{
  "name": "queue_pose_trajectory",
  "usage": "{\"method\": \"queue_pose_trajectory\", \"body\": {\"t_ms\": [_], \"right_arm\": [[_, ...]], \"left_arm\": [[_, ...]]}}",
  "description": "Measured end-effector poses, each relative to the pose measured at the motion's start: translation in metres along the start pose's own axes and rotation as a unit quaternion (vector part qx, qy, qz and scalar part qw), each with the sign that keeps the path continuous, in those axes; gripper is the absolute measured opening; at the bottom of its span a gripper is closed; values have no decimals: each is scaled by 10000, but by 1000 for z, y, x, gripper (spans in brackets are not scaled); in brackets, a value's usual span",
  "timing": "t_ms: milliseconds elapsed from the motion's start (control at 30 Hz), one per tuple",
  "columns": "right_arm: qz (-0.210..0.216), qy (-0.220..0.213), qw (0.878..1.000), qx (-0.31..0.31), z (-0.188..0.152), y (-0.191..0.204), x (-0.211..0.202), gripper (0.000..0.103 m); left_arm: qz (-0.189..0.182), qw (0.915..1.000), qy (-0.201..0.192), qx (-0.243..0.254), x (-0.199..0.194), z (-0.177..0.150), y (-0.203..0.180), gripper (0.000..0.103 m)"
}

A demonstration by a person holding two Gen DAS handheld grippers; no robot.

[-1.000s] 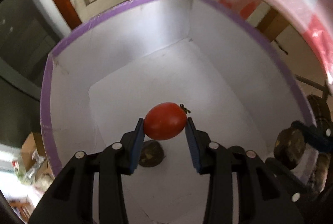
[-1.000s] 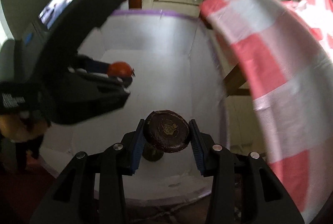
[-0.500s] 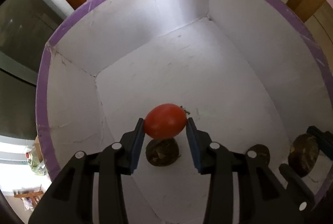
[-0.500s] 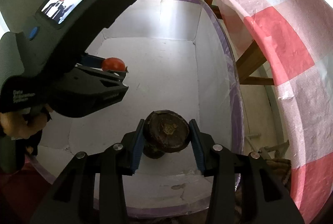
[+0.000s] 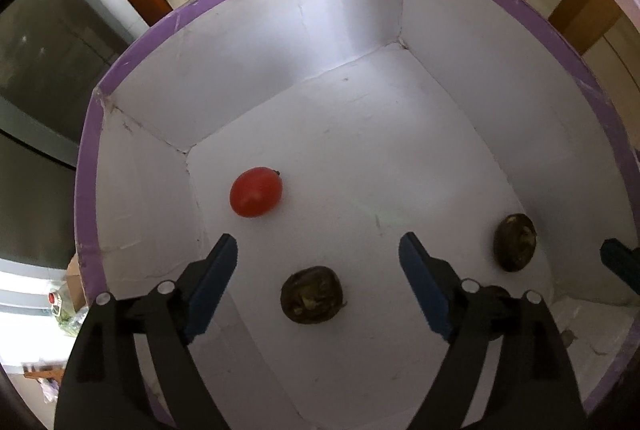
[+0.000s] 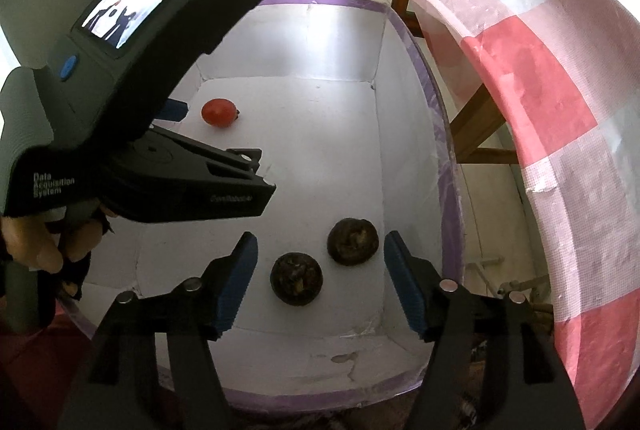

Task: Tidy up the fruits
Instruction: 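Move both open tools back to the fruit cluster on the table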

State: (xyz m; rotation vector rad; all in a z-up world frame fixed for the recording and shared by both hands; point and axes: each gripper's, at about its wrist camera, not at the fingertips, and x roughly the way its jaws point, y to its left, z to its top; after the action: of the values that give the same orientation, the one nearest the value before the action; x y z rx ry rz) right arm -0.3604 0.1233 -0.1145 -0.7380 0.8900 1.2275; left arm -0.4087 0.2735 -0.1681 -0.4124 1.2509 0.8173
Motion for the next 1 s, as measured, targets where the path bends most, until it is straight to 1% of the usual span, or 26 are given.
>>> {"method": "queue_pose_trajectory", "body": {"t_ms": [100,200,333,433,500,633,800,833,900,967,1000], "right_arm": [[34,-7,10000,12,0,-1,-1,67],[54,-24,10000,0,1,-2,-1,70],[70,-71,9999,31,3,-4,-3,70],[76,-254,9996,119,6,-8,-11,70],[86,-436,9988,208,7,-11,-22,71],[41,-797,9961,372,11,-18,-42,73],[-19,-1358,9887,635,16,-29,-79,76],[-46,-1486,9866,677,17,-30,-88,76],[-151,-1815,9799,815,18,-36,-110,80],[-290,-2147,9711,1007,17,-45,-134,82],[-357,-2313,9655,1143,17,-52,-148,83]], "left_arm": [[-47,9998,-12,-188,-2,2,5,92],[-110,9995,-22,-310,-1,4,8,93],[-134,9995,-51,-298,-4,5,8,94],[-189,9991,-157,-354,-9,7,10,94],[-287,9977,-363,-503,-19,10,14,94],[-357,9947,-726,-641,-35,19,19,94],[-453,9864,-1325,-855,-69,29,24,94],[-504,9842,-1446,-894,-77,30,24,94],[-648,9768,-1810,-940,-99,36,25,94],[-763,9675,-2240,-893,-124,42,19,97],[-812,9625,-2445,-854,-135,45,20,101]]}}
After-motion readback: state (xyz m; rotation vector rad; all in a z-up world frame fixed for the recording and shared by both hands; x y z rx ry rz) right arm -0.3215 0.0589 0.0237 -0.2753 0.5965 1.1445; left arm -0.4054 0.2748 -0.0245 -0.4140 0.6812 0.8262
